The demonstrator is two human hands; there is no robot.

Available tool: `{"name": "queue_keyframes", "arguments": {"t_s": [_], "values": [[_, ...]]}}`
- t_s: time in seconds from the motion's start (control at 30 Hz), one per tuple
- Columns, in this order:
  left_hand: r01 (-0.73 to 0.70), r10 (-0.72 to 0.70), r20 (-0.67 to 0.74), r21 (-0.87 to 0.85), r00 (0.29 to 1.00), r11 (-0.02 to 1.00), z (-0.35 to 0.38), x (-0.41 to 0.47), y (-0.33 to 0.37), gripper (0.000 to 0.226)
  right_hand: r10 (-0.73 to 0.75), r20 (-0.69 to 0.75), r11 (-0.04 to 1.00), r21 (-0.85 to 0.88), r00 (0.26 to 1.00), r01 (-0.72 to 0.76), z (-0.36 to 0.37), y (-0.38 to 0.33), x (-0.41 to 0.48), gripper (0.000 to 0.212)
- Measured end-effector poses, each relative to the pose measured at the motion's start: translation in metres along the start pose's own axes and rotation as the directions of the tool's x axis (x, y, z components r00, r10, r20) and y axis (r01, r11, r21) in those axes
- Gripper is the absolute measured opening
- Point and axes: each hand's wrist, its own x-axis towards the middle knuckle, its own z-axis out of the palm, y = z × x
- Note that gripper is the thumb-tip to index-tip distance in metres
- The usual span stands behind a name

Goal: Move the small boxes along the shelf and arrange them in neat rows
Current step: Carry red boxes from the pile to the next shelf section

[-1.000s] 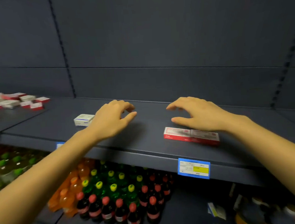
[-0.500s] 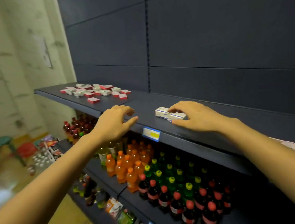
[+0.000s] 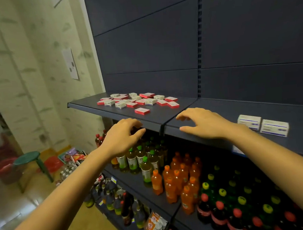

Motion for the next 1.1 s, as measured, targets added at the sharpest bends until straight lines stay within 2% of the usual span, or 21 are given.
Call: {"name": "queue_keyframes", "arguments": {"t_s": [0.1, 0.3, 0.47, 0.63, 0.73, 0.83, 0.93, 1.1], "values": [[0.026, -0.026, 0.014, 0.000, 1.000, 1.000, -0.002, 0.017, -0.061, 0.033, 0.015, 0.030, 1.000, 0.014, 0.999, -0.015, 0.021, -0.028, 0.056, 0.042], [0.033, -0.033, -0.024, 0.020, 0.999, 0.999, -0.004, 0.024, -0.072, 0.031, 0.036, 0.064, 0.999, 0.022, 0.997, -0.038, 0.024, -0.029, 0.082, 0.042], [0.032, -0.031, -0.040, 0.027, 0.999, 0.999, 0.003, 0.062, -0.114, 0.032, 0.101, 0.053, 0.995, 0.005, 0.993, -0.102, 0.050, -0.028, 0.150, 0.043], [0.038, -0.037, -0.034, 0.029, 0.999, 0.999, 0.011, 0.112, -0.152, 0.031, 0.196, 0.072, 0.979, -0.077, 0.978, -0.190, 0.070, -0.014, 0.208, 0.049], [0.032, -0.032, 0.008, 0.031, 0.999, 0.999, 0.019, 0.142, -0.168, 0.031, 0.224, 0.166, 0.969, -0.146, 0.960, -0.200, 0.080, -0.004, 0.231, 0.055], [0.009, -0.009, 0.014, 0.013, 1.000, 1.000, 0.028, 0.171, -0.181, 0.030, 0.219, 0.215, 0.965, -0.190, 0.952, -0.179, 0.089, 0.006, 0.248, 0.043], [-0.019, 0.019, 0.017, -0.002, 1.000, 1.000, 0.037, 0.197, -0.192, 0.030, 0.220, 0.212, 0.954, -0.249, 0.952, -0.165, 0.086, 0.013, 0.259, 0.040], [-0.084, 0.080, 0.086, 0.040, 0.993, 0.996, 0.049, 0.246, -0.213, 0.034, 0.239, 0.134, 0.930, -0.317, 0.962, -0.187, 0.074, 0.022, 0.271, 0.048]]}}
